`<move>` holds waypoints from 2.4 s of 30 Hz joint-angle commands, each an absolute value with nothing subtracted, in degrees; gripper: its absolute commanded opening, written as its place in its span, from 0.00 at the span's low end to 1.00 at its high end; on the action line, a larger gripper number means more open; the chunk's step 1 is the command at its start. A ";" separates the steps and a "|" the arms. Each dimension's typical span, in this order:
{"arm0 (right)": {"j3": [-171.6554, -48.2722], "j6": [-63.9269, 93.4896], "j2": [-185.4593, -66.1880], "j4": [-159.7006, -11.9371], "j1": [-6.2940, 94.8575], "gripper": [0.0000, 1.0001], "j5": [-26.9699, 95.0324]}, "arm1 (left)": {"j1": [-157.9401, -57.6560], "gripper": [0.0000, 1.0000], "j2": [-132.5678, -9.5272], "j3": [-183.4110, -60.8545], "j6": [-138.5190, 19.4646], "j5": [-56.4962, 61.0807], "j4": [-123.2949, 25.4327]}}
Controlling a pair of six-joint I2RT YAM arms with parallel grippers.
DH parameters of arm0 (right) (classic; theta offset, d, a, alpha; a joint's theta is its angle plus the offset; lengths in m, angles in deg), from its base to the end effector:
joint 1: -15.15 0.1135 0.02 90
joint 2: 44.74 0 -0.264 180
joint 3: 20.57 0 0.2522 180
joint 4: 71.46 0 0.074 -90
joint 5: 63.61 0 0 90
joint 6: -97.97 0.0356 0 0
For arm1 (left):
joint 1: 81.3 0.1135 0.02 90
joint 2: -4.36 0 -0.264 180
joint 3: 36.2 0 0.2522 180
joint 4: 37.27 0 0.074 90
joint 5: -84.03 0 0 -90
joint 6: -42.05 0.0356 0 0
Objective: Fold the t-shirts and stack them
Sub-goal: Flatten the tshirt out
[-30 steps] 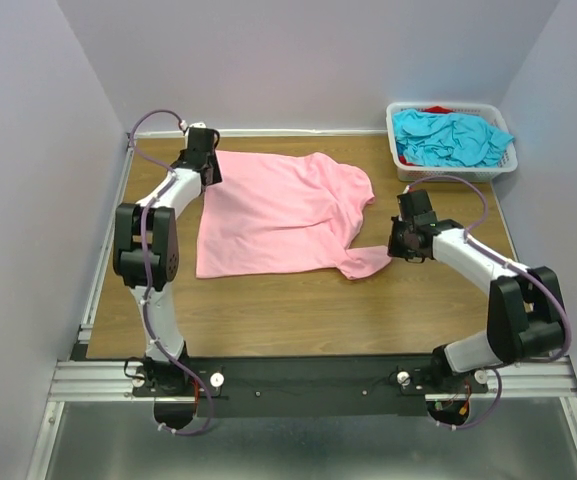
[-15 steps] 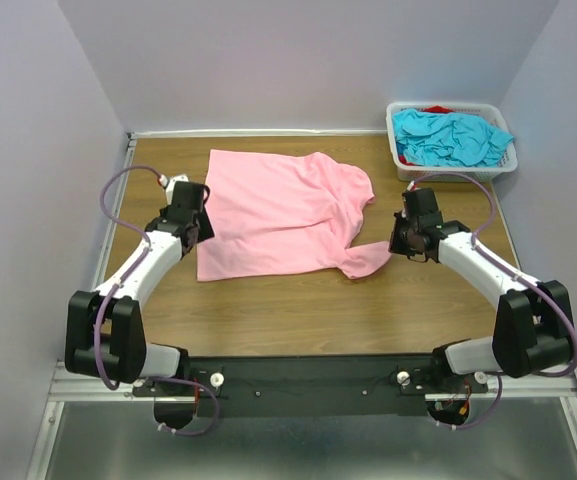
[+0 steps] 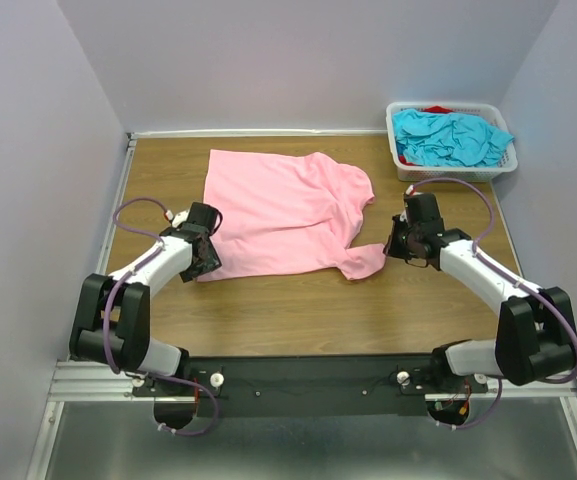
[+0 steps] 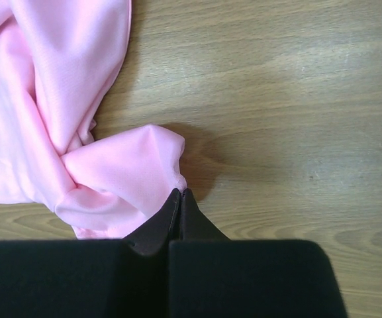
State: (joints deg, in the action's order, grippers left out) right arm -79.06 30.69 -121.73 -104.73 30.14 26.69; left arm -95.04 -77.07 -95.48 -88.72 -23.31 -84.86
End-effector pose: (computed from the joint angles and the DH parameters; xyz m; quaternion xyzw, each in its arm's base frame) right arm 0.2584 0.0694 0.2046 0.0628 0.9428 0.1082 0.3091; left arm 0.2470 -0.0495 0.1782 -0.2532 0.9400 0.0523 0.2225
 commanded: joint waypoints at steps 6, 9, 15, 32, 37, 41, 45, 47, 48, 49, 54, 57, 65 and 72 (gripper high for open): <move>-77.31 31.26 -119.45 -101.57 29.92 0.01 28.94 | -94.92 0.63 -80.10 -94.62 -91.98 -25.13 -85.05; -77.13 31.26 -119.10 -101.48 29.92 0.01 28.59 | -93.70 0.61 -79.41 -93.48 -91.98 -26.01 -84.52; -77.22 31.35 -118.92 -101.57 29.83 0.01 27.80 | -92.55 0.53 -79.14 -91.71 -91.10 -23.90 -83.20; -88.95 30.82 -119.53 -104.99 29.92 0.01 19.19 | -90.09 0.00 -76.49 -107.77 -86.10 -31.97 -87.85; -108.08 28.72 -124.63 -109.12 29.83 0.01 15.76 | -90.17 0.00 -83.08 -135.04 -82.84 -32.25 -92.69; -123.60 26.08 -126.48 -111.24 29.83 0.01 13.65 | -90.35 0.00 -86.43 -155.57 -81.09 -31.46 -95.94; -133.02 22.31 -124.82 -111.33 29.83 0.01 12.51 | -90.96 0.00 -84.60 -169.64 -76.01 -30.75 -95.17; -135.04 20.72 -122.02 -111.33 29.74 0.01 12.85 | -91.40 0.00 -81.88 -169.85 -74.32 -31.10 -93.41; -136.01 20.01 -120.87 -111.33 29.83 0.01 13.38 | -91.41 0.00 -77.69 -168.98 -73.53 -30.93 -90.70; -136.11 18.62 -119.38 -111.33 29.75 0.01 13.56 | -91.49 0.00 -75.29 -166.01 -72.13 -30.84 -89.02; -133.92 15.53 -107.51 -111.24 29.83 0.01 15.84 | -91.49 0.00 -56.95 -151.87 -68.52 -27.95 -77.85; -132.86 13.60 -102.77 -111.33 29.83 0.01 15.84 | -91.58 0.00 -51.73 -148.93 -67.64 -24.53 -75.91; -135.13 10.17 -97.21 -112.55 29.83 0.01 15.76 | -91.58 0.00 -47.67 -150.77 -67.55 -17.22 -76.70; -133.30 6.74 -103.26 -112.47 29.83 0.01 14.53 | -91.58 0.00 -51.97 -141.65 -67.37 -14.67 -73.29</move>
